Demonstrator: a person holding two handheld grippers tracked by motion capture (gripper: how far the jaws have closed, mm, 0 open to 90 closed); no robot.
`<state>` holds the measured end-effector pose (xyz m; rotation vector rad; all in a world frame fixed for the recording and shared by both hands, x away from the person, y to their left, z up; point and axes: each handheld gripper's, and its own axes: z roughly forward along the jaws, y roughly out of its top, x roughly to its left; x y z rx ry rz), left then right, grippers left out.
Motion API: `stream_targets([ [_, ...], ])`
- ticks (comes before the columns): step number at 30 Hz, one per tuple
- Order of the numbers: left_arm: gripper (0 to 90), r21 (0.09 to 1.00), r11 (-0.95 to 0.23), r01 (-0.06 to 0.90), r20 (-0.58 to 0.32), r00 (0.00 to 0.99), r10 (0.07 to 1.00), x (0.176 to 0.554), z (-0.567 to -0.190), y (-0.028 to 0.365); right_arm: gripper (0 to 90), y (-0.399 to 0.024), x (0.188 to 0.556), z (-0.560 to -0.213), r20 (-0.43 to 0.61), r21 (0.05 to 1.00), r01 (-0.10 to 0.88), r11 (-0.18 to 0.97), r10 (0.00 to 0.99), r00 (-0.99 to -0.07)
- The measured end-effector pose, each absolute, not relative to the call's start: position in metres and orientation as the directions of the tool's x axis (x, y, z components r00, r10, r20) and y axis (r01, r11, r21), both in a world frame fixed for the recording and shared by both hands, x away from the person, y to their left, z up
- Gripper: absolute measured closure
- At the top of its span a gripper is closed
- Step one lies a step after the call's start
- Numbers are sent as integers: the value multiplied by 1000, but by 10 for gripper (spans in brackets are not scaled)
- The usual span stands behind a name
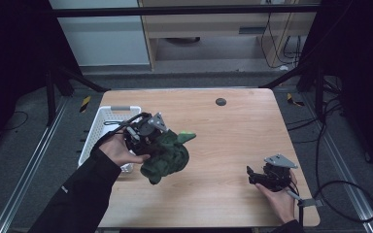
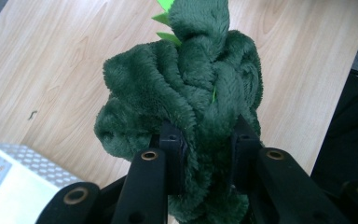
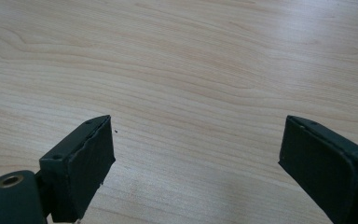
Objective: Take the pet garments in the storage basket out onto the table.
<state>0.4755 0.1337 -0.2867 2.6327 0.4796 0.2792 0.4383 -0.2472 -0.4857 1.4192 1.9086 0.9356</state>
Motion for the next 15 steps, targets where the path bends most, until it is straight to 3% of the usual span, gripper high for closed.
stream_targets([
  [15,717,437,-874,212,96,955,280,476,-298,106,99,-247,439,-486,-41,808,557,191,962,-271],
])
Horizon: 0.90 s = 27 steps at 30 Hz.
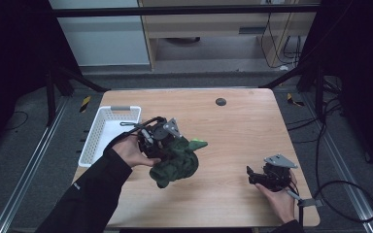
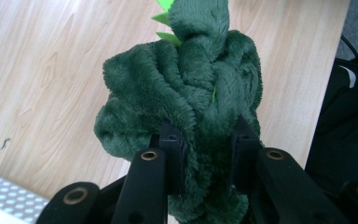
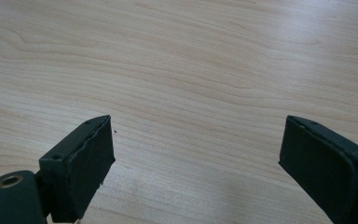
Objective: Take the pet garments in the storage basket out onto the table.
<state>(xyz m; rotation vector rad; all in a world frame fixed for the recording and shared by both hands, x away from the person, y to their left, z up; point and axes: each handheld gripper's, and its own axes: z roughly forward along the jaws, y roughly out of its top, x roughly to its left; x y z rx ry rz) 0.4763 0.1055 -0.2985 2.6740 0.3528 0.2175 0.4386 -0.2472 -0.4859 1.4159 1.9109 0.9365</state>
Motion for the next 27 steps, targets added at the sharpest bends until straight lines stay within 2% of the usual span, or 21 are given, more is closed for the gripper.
stream_targets([
  [27,715,354,-931,90,68,990,121,492,-340,79,98,-247,439,-486,-37,808,558,188,962,-270],
])
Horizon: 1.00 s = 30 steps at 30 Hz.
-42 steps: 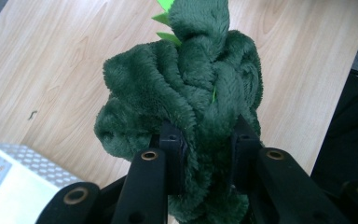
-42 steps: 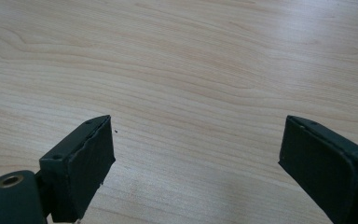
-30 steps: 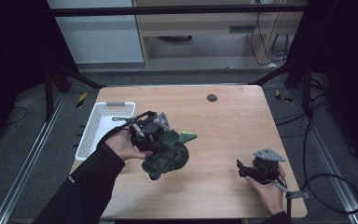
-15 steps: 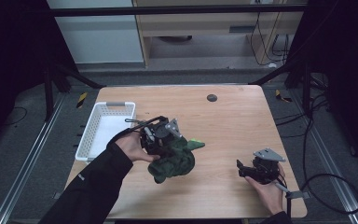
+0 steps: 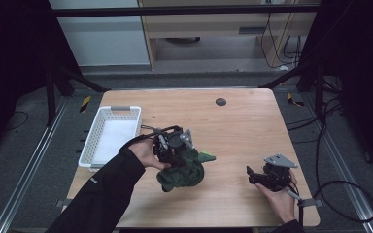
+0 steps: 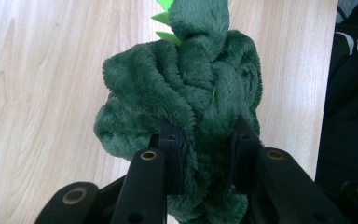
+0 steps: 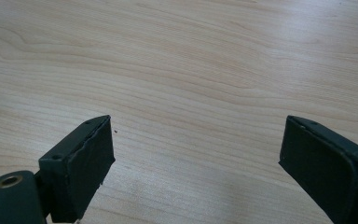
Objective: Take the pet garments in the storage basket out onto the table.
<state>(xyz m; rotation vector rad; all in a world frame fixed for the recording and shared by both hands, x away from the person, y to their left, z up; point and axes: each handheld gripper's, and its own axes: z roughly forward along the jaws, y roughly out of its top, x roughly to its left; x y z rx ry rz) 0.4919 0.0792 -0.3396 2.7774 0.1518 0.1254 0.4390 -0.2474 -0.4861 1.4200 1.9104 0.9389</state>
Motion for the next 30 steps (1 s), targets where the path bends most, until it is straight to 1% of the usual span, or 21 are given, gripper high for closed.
stream_targets([
  [15,714,301,-951,68,23,997,79,500,-362,71,97,-247,439,-486,-34,806,561,187,962,-272],
  [30,709,259,-964,58,-7,998,58,502,-383,63,97,-247,439,-487,-35,805,563,188,962,-272],
])
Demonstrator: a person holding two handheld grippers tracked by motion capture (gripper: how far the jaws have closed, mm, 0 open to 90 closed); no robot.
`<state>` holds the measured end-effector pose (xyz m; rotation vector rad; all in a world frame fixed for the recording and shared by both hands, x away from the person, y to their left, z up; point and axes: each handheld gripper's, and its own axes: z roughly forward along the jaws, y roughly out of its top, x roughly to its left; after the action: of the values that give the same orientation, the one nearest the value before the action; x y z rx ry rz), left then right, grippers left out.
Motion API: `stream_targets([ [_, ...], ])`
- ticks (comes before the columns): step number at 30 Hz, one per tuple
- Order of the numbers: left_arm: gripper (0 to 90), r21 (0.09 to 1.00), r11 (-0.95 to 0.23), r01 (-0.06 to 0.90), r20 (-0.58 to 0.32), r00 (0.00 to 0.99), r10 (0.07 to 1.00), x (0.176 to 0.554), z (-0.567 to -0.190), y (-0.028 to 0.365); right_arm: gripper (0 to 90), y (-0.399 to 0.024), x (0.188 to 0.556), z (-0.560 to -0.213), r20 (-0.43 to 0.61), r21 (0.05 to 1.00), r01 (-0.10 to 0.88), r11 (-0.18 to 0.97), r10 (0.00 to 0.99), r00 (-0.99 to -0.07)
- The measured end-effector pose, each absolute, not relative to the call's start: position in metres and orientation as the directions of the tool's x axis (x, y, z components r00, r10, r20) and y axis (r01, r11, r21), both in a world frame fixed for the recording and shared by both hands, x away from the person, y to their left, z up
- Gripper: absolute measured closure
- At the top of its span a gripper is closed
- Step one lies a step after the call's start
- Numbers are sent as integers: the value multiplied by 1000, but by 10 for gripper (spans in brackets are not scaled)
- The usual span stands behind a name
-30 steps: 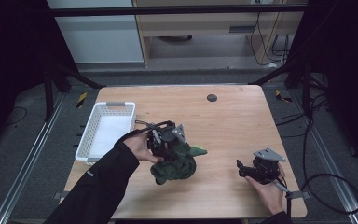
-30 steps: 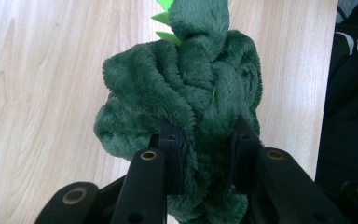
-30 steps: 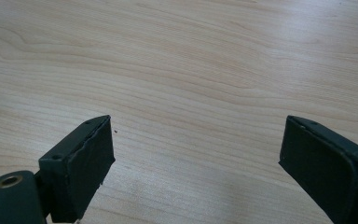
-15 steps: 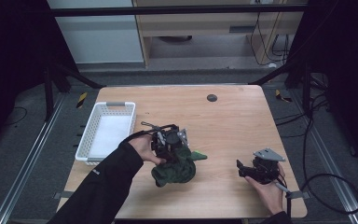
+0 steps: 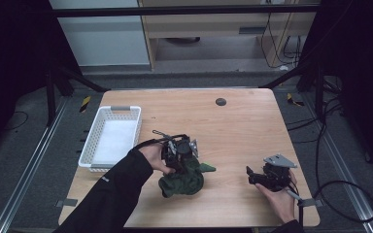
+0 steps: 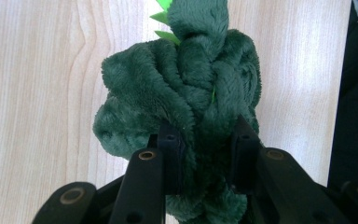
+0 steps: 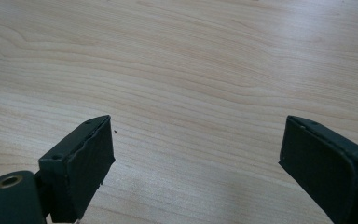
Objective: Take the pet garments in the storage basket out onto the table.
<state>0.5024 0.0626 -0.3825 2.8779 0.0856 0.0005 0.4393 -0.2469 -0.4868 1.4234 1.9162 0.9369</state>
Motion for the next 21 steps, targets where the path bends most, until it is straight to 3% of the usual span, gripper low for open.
stream_targets([
  [17,673,238,-970,53,-21,999,50,504,-405,57,97,-246,439,-487,-37,803,564,192,961,-275],
  [21,629,221,-974,41,-6,999,41,503,-408,55,97,-246,439,-488,-38,803,563,195,960,-278],
])
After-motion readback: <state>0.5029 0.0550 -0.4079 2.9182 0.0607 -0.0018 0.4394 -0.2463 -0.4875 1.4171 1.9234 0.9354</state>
